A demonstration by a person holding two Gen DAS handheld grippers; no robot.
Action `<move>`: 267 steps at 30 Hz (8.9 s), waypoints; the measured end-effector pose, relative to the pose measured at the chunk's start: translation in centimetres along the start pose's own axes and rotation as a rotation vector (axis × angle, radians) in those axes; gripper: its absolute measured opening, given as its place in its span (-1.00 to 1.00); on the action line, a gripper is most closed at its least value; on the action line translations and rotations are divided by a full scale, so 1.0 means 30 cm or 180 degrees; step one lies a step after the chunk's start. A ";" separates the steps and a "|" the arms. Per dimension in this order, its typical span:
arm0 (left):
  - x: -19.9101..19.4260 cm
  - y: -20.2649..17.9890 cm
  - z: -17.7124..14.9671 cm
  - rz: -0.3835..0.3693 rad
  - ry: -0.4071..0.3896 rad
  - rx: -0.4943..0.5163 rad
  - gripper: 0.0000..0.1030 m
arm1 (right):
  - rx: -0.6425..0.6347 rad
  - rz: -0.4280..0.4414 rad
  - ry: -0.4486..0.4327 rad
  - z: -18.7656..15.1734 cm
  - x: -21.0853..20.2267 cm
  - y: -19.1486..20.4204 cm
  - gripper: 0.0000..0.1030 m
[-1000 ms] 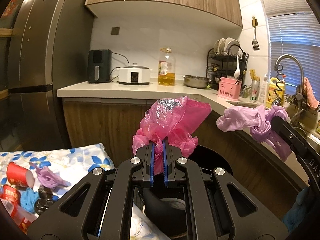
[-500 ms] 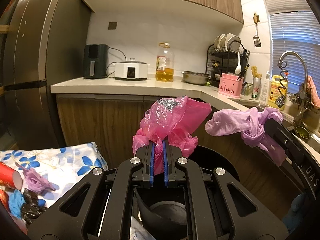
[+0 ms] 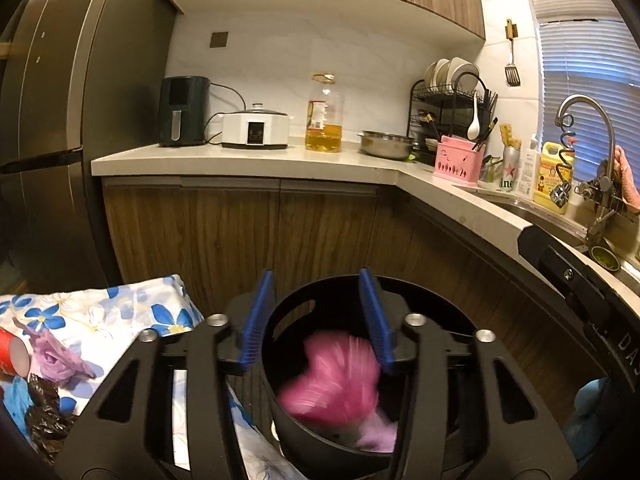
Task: Collect trash
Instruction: 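Open both tools to drop the pink bag and purple glove into the bin, then grasp the red-and-white snack bag with the left tool, then grasp the blue glove with the right tool while the left tool holds the snack bag, then carry the snack bag and blue glove with both tools over the black bin, then open both tools to drop the snack bag and blue glove into the bin, then move both open tools back toward the remaining trash on the table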
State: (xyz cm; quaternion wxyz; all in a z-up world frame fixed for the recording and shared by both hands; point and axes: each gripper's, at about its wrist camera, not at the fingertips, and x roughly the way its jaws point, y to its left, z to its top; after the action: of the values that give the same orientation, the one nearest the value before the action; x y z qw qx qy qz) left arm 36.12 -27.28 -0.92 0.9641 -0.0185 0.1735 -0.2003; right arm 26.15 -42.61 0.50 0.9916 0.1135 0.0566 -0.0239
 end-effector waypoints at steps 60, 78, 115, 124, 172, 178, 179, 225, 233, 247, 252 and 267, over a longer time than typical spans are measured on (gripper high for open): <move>-0.960 0.533 -0.406 0.1611 -0.0176 -0.0623 0.69 | -0.0141 0.0549 0.0494 -0.288 -0.391 0.497 0.47; -0.858 0.645 -0.497 0.1552 0.0219 -0.0772 -0.72 | -0.0290 0.0628 0.0812 -0.405 -0.316 0.590 0.46; -1.001 0.652 -0.356 0.1541 -0.0293 -0.0949 -0.89 | -0.0333 0.0625 0.1619 -0.566 -0.093 0.637 -0.96; -0.992 0.624 -0.326 0.1539 -0.0289 -0.0862 -0.89 | -0.0331 0.0657 0.1288 -0.444 -0.198 0.607 -0.97; -0.385 0.077 0.008 0.0562 -0.0321 -0.0134 -0.89 | -0.0205 -0.0303 0.0052 0.025 -0.198 0.152 -0.98; -0.301 0.051 0.020 0.0512 -0.0265 -0.0111 -0.89 | -0.0169 -0.0347 0.0045 0.032 -0.150 0.123 -0.98; -0.285 0.047 0.022 0.0512 -0.0257 -0.0100 -0.89 | -0.0167 -0.0351 0.0044 0.032 -0.147 0.121 -0.98; -0.143 0.088 -0.029 0.0284 -0.0088 -0.0139 0.61 | -0.0041 -0.0308 0.0436 -0.032 -0.003 0.034 0.03; -0.291 0.131 -0.050 0.0461 -0.0211 -0.0163 0.88 | -0.0054 -0.0236 0.0407 -0.050 -0.091 0.070 0.51; -0.552 0.254 -0.135 0.0807 -0.0187 -0.0346 0.89 | -0.0028 -0.0011 0.0353 -0.073 -0.282 0.189 0.74; -0.651 0.292 -0.166 0.0925 -0.0259 -0.0407 0.89 | -0.0024 0.0053 0.0295 -0.082 -0.342 0.237 0.83; -0.893 0.475 -0.331 0.1545 -0.0327 -0.0506 0.89 | -0.0139 0.0339 0.0241 -0.167 -0.441 0.397 0.83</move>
State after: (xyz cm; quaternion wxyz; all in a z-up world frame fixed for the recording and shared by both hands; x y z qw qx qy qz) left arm 15.11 -3.32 -2.96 0.9870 -0.0621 0.1389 0.0523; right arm 13.21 -29.41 -0.15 0.9909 0.0955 0.0885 0.0345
